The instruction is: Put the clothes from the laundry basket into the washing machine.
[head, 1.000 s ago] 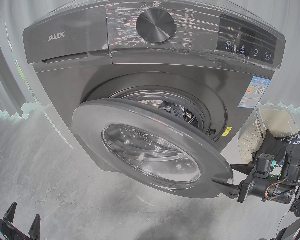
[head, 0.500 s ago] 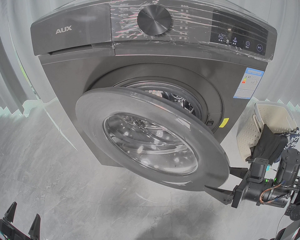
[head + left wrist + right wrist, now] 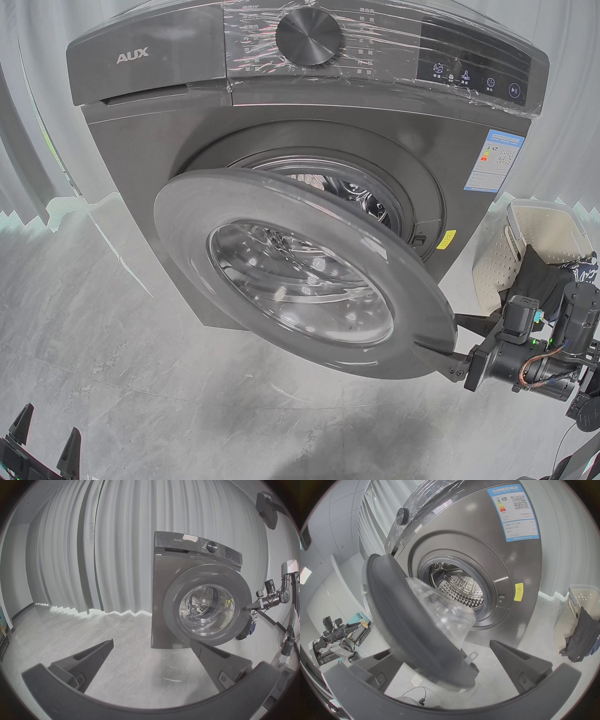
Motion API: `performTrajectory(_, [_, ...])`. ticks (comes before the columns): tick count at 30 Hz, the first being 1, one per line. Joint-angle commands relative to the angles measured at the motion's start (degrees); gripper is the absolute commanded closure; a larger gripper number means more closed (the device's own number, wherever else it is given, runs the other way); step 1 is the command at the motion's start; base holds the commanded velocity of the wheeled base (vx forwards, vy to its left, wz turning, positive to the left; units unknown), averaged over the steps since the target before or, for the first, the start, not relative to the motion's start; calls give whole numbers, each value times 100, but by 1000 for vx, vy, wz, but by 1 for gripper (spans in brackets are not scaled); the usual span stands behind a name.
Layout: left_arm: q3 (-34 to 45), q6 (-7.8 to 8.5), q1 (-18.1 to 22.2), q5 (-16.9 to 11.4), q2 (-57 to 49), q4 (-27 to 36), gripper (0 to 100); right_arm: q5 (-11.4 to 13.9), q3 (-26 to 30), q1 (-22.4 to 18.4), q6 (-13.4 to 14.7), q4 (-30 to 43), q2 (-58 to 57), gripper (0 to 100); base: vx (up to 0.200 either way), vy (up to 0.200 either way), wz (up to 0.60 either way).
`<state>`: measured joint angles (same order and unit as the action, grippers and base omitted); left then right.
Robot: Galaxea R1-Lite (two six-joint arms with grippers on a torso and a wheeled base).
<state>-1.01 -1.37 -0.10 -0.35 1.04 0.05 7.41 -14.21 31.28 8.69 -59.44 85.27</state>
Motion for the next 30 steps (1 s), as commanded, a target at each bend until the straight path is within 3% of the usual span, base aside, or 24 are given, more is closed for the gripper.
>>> performTrajectory(1, [92,-4,-8,0,-104,4,0,59,94,97,45,-76,209,0,-200,0,0])
performTrajectory(10, [92,-4,1,0,-104,4,0,67,270,722,142,-199,235,0,-22,0,0])
performTrajectory(19, [92,-4,1,0,-104,4,0,50,252,651,124,-243,314,0,0,0,0])
performTrajectory(24, [92,-4,-8,0,-104,4,0,41,235,704,124,-287,411,0,-120,0,0])
performTrajectory(30, [92,-4,1,0,-104,4,0,41,288,801,133,-1131,939,0,0,0,0])
